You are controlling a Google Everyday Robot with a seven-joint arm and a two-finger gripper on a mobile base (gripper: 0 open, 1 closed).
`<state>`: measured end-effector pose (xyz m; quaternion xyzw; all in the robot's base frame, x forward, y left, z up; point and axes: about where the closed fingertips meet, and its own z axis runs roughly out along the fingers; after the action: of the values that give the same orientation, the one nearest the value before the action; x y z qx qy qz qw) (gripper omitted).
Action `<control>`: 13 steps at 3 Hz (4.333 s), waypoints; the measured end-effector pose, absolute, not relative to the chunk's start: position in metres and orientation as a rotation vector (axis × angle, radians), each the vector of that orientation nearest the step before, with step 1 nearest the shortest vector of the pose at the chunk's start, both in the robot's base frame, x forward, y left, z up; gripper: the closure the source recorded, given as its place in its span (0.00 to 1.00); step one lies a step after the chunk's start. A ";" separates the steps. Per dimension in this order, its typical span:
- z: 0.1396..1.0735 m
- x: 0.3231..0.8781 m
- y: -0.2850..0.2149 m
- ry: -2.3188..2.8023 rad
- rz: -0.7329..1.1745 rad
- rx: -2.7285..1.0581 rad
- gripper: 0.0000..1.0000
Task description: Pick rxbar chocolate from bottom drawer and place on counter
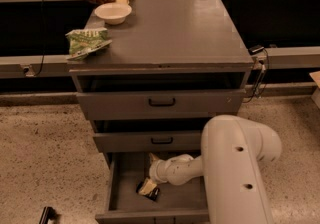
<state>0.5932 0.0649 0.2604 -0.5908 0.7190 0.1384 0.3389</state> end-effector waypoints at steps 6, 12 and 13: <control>0.111 0.586 0.052 1.955 0.333 -1.479 0.56; 0.307 0.552 0.029 1.608 0.349 -1.429 1.00; 0.316 0.551 0.030 1.574 0.353 -1.432 1.00</control>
Offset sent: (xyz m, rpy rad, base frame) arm -0.0184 -0.0009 -0.1290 0.0308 0.0139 -0.0012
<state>0.5515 0.0296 0.3156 -0.5850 0.6431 0.1441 0.4727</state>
